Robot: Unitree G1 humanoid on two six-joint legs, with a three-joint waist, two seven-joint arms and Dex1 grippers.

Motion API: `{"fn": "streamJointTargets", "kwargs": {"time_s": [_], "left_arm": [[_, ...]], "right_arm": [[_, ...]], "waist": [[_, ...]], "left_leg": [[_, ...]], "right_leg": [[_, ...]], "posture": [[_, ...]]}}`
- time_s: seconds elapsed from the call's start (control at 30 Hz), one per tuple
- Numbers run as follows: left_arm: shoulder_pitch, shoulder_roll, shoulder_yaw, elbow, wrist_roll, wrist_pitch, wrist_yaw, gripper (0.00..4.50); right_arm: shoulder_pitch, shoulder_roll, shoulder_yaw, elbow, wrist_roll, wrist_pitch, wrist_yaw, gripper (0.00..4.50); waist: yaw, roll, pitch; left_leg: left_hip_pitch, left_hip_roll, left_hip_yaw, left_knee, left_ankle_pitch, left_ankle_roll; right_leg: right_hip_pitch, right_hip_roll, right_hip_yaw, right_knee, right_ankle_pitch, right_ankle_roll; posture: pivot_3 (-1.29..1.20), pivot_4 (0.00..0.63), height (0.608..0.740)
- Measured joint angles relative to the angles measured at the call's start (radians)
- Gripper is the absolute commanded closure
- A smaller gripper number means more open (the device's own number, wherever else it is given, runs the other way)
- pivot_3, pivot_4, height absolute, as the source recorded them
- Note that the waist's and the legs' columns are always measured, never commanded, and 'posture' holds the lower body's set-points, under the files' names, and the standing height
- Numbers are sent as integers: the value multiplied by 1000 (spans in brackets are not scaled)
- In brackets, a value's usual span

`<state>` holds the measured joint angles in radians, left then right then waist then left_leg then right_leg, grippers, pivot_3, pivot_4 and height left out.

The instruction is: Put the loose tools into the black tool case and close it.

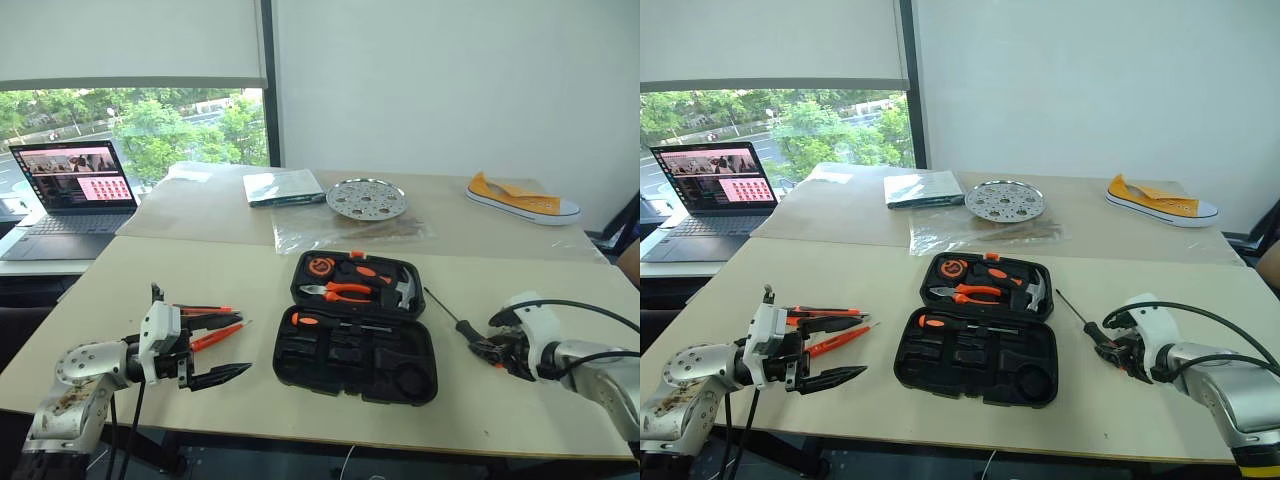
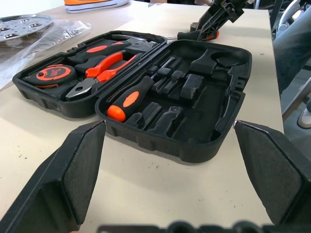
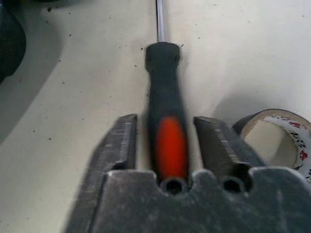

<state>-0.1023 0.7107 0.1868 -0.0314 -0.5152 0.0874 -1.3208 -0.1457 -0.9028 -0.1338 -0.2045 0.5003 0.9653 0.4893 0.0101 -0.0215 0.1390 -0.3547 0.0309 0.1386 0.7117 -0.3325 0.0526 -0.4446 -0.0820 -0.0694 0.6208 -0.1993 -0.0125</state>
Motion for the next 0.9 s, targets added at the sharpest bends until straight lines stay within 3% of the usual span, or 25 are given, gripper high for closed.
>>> {"fn": "streamJointTargets", "kwargs": {"time_s": [0.27, 0.37, 0.43, 0.6, 0.77, 0.9], "left_arm": [[-1, -11, -1, -24, -38, 31, 19, 0], [5, -12, 0, -71, -77, 74, 32, 0], [8, -12, 1, -88, -90, 93, 34, 0], [35, -3, 0, -81, -75, 81, 10, 0], [43, -3, -9, -65, -55, 54, 4, 0], [43, -5, -10, -67, -48, 48, 15, 0]], "right_arm": [[90, 54, -202, -49, -24, -82, -11, 3537], [79, 65, -220, -132, -5, -232, 111, 3537], [51, 25, -153, -174, -6, -358, 262, 3537], [-234, -14, 214, -111, -126, -485, 544, 3537], [-425, 32, 458, 77, -330, -530, 620, 3537], [-470, 69, 524, 156, -413, -548, 640, 3537]], "waist": [[-1, 0, 0], [-14, 1, 0], [-22, 1, 1], [-27, 0, 2], [-7, 0, 2], [-5, 0, 2]], "left_leg": [[1, 0, 1, 0, 0, -1], [3, 2, 1, 0, 0, -5], [4, 3, 1, 0, 0, -6], [7, 3, 2, 0, 0, -6], [-1, 2, 2, 1, 0, -5], [-7, 2, 3, 2, 0, -6]], "right_leg": [[0, 0, 1, 1, 0, 1], [0, 4, 4, 2, 0, 1], [0, 5, 4, 2, -4, 5], [1, 4, 4, 4, -3, 2], [-7, 3, 3, 5, 1, -4], [-13, 4, 2, 7, 1, -4]], "posture": [[0, 150, 740], [0, 150, 740], [0, 150, 740], [0, 150, 740], [0, 150, 740], [0, 150, 740]]}}
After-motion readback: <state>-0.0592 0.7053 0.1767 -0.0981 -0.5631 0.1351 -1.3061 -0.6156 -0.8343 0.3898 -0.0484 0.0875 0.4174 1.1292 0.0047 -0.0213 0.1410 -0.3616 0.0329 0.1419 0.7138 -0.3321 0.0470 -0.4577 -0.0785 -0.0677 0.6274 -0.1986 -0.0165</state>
